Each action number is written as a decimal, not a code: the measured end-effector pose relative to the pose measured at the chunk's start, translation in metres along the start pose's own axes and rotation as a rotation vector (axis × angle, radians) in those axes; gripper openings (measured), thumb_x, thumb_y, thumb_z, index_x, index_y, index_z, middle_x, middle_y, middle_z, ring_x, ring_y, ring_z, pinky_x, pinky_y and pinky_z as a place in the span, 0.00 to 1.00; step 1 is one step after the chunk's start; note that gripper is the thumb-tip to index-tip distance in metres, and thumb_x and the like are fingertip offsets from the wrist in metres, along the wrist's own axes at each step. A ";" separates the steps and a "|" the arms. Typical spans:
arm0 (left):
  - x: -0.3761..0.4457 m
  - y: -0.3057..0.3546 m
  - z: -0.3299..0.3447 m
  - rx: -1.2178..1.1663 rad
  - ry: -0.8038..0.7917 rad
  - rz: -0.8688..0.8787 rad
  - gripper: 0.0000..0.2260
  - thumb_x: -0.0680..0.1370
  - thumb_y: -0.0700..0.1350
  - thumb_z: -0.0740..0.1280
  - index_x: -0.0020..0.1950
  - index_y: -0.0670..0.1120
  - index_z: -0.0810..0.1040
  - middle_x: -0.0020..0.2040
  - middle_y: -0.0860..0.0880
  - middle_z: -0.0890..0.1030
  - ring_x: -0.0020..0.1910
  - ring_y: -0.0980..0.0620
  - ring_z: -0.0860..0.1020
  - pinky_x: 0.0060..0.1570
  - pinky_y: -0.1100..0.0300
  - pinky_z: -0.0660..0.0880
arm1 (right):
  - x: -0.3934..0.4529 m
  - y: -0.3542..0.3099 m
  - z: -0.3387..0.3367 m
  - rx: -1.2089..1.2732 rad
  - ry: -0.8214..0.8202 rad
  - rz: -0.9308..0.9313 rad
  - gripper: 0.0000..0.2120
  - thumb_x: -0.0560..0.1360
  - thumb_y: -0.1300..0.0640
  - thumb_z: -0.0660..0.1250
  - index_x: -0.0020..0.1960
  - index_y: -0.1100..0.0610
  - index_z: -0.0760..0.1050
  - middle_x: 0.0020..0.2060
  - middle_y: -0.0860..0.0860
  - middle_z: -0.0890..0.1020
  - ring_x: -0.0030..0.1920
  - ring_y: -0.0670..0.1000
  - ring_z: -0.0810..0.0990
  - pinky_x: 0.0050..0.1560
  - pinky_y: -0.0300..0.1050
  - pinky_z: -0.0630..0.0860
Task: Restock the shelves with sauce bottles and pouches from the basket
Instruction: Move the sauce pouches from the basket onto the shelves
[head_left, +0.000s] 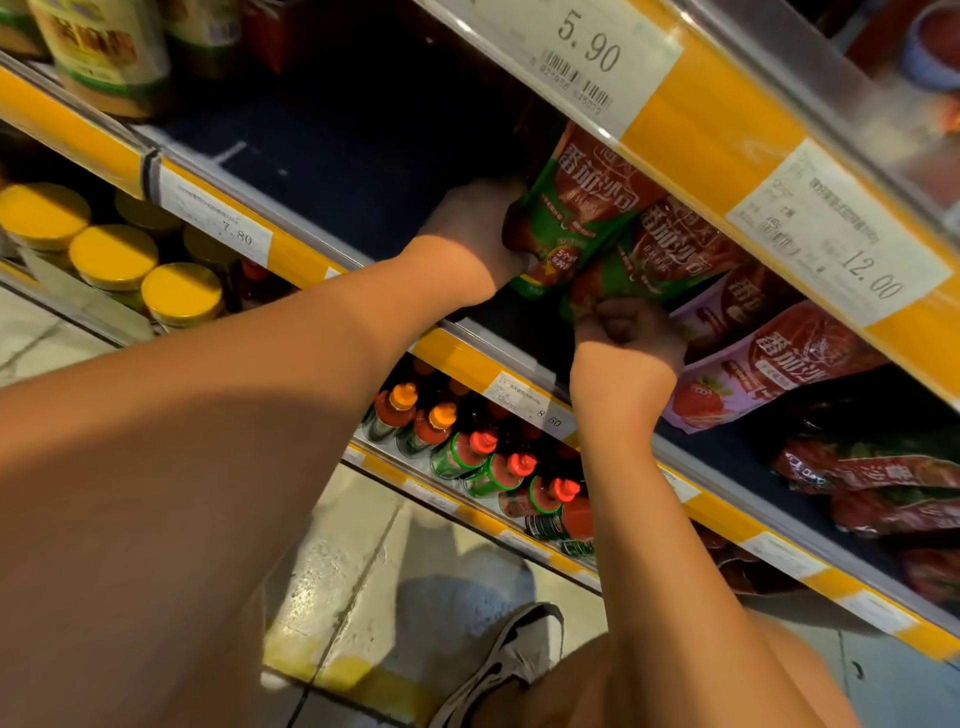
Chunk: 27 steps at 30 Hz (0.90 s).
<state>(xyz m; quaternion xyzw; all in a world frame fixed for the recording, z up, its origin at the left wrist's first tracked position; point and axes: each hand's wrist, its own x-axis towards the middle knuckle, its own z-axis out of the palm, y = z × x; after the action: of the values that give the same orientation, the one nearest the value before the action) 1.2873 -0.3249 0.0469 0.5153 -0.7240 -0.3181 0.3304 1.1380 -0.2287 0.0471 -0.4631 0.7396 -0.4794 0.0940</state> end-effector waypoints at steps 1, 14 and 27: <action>0.001 0.000 0.001 -0.003 0.011 -0.007 0.26 0.76 0.47 0.77 0.72 0.47 0.74 0.70 0.46 0.78 0.69 0.46 0.76 0.62 0.59 0.70 | 0.002 0.005 -0.001 -0.046 -0.006 0.002 0.03 0.74 0.61 0.73 0.43 0.57 0.80 0.39 0.52 0.83 0.44 0.54 0.83 0.47 0.51 0.81; 0.009 0.001 0.013 -0.035 0.063 -0.025 0.24 0.76 0.46 0.77 0.70 0.47 0.77 0.68 0.47 0.80 0.67 0.46 0.77 0.61 0.62 0.69 | 0.023 0.023 -0.003 -0.232 -0.032 0.040 0.05 0.76 0.61 0.69 0.44 0.53 0.80 0.41 0.47 0.83 0.41 0.46 0.79 0.38 0.33 0.70; -0.007 0.020 0.002 0.004 0.056 -0.084 0.30 0.77 0.50 0.76 0.76 0.47 0.70 0.72 0.43 0.75 0.72 0.41 0.73 0.67 0.49 0.73 | -0.004 0.000 -0.019 -0.025 -0.175 0.069 0.12 0.74 0.63 0.73 0.57 0.57 0.82 0.50 0.53 0.85 0.52 0.54 0.83 0.55 0.51 0.81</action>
<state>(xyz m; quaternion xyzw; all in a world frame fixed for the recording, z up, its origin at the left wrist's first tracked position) 1.2769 -0.3128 0.0610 0.5545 -0.6928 -0.3157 0.3361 1.1292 -0.2135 0.0556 -0.4788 0.7498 -0.4242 0.1689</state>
